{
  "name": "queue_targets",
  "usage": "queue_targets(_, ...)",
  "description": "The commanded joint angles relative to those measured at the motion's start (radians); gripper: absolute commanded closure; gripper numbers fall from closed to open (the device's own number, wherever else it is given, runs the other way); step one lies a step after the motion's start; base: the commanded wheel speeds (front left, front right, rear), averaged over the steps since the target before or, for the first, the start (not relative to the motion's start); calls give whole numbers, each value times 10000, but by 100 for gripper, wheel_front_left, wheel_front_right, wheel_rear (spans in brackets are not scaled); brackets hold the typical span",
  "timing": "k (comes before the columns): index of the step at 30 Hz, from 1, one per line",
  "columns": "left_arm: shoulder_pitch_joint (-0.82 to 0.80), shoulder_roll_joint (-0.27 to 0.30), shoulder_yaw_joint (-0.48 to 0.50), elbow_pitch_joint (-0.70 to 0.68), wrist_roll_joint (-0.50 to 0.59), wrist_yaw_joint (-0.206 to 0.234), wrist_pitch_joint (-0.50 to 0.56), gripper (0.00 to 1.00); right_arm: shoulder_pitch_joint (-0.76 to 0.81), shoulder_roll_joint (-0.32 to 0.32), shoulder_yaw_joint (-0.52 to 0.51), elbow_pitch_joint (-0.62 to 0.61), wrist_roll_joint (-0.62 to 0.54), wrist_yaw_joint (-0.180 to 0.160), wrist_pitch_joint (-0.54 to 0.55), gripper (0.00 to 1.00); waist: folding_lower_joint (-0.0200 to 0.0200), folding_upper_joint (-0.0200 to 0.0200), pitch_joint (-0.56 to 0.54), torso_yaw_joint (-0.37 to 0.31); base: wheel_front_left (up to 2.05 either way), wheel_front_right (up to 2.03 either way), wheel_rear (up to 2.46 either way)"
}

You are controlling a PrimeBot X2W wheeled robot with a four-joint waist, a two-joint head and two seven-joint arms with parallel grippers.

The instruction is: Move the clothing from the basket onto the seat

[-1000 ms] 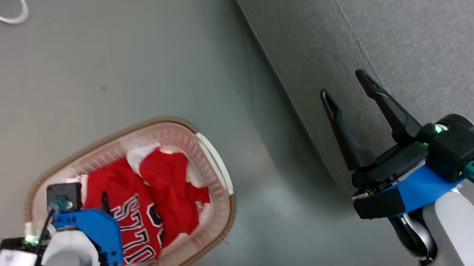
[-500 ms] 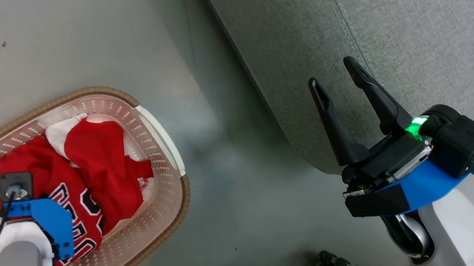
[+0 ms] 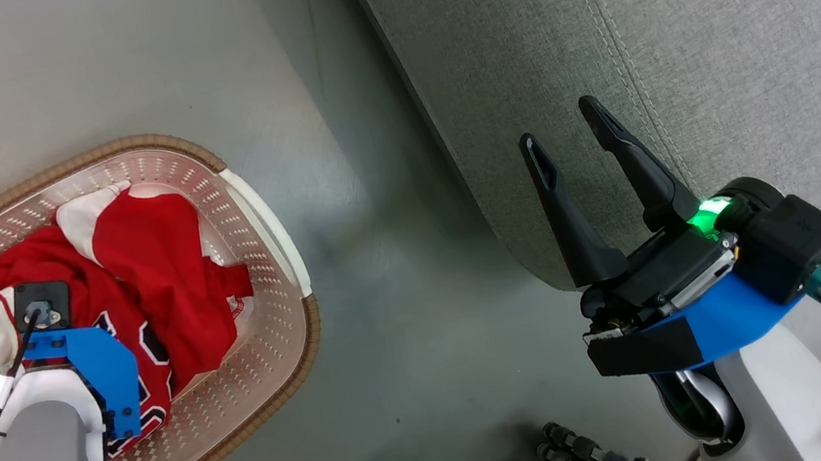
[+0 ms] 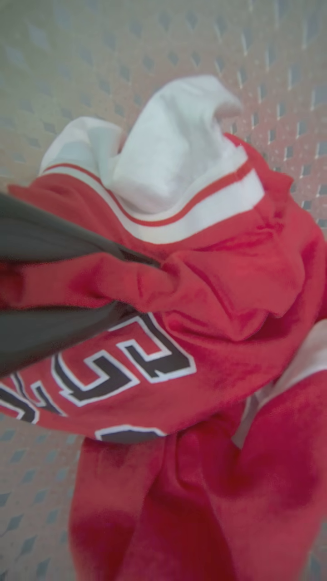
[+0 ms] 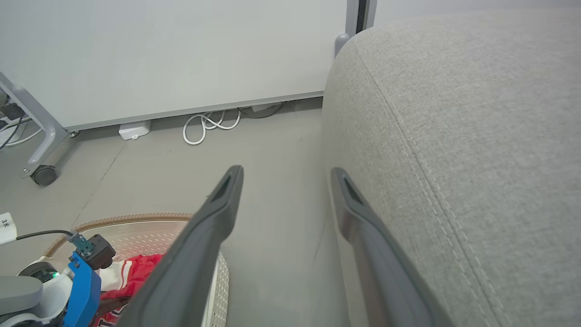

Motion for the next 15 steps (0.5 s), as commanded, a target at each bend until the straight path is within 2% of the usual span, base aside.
queue_targets(1, -138, -59, -1, -23, -80, -67, 19, 100, -133, 0, 2, 20, 18, 5, -39, 0, -1, 1, -34, 29, 0, 0, 0)
queue_targets(7, -85, -263, 13, -89, -314, -169, -193, 100, -94, -2, -148, 152, -123, 5, -39, 0, -1, 1, -298, 243, 0, 0, 0)
queue_targets(12, 183, -654, 125, -34, -655, -352, -591, 100, -63, -5, -156, 412, -252, 5, -40, 0, -1, 1, -1128, 605, 0, 0, 0)
queue_targets(15, 357, -830, 199, 133, -941, -742, -938, 100, 42, -7, -176, 634, -390, 5, -38, 0, -1, 1, -1884, 935, 0, 0, 0)
